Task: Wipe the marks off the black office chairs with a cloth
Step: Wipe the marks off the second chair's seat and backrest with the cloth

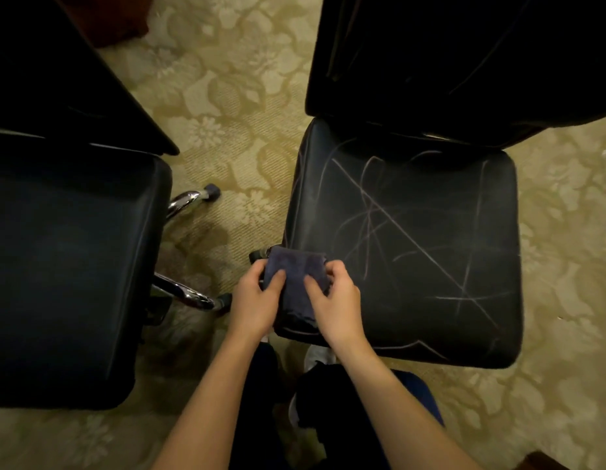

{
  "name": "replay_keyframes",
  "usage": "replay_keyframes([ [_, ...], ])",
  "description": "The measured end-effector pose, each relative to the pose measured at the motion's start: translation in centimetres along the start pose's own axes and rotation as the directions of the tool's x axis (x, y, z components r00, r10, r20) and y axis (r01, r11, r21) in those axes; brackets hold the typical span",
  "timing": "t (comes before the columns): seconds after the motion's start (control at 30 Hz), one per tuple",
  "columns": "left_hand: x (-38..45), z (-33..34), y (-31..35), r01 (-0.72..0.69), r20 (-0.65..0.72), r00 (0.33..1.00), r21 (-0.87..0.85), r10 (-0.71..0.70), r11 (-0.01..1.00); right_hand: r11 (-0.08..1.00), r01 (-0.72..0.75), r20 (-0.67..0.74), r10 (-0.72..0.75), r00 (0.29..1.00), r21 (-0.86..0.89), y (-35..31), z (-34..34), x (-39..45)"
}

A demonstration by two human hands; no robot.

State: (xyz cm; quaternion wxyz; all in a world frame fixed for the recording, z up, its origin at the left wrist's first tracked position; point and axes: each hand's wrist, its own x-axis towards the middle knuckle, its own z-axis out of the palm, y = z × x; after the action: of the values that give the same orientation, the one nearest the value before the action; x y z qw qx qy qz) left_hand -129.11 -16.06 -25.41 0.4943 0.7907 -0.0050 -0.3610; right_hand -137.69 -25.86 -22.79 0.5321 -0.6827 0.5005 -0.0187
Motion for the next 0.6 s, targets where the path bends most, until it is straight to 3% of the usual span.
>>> replay_keyframes([
  [0.2, 3.8, 1.2, -6.4, 0.008, -0.052, 0.999, 0.033, -0.006, 0.999, 0.934, 0.098, 0.021, -0.097, 0.995, -0.344, 2.2, 3.2, 2.6],
  [0.3, 4.1, 2.1, -8.6, 0.082, -0.025, 0.996, -0.171, -0.088, 0.982, 0.831, 0.210, 0.119, -0.174, 0.978, -0.516, 2.6, 3.8, 2.7],
  [0.37, 4.0, 2.6, -10.1, 0.043, -0.039, 0.998, -0.264, -0.055, 0.964, 0.728, 0.324, 0.158, -0.290, 0.944, -0.604, 3.3, 4.0, 2.3],
  [0.47, 3.5, 3.3, -11.8, -0.042, -0.079, 0.997, -0.265, 0.022, 0.963, 0.617, 0.435, 0.179, -0.433, 0.883, -0.656, 4.9, 4.1, 1.3],
  [0.6, 2.5, 3.7, -12.6, -0.069, -0.045, 0.997, -0.246, 0.060, 0.967, 0.581, 0.462, 0.173, -0.484, 0.858, -0.670, 7.3, 3.6, 0.3],
])
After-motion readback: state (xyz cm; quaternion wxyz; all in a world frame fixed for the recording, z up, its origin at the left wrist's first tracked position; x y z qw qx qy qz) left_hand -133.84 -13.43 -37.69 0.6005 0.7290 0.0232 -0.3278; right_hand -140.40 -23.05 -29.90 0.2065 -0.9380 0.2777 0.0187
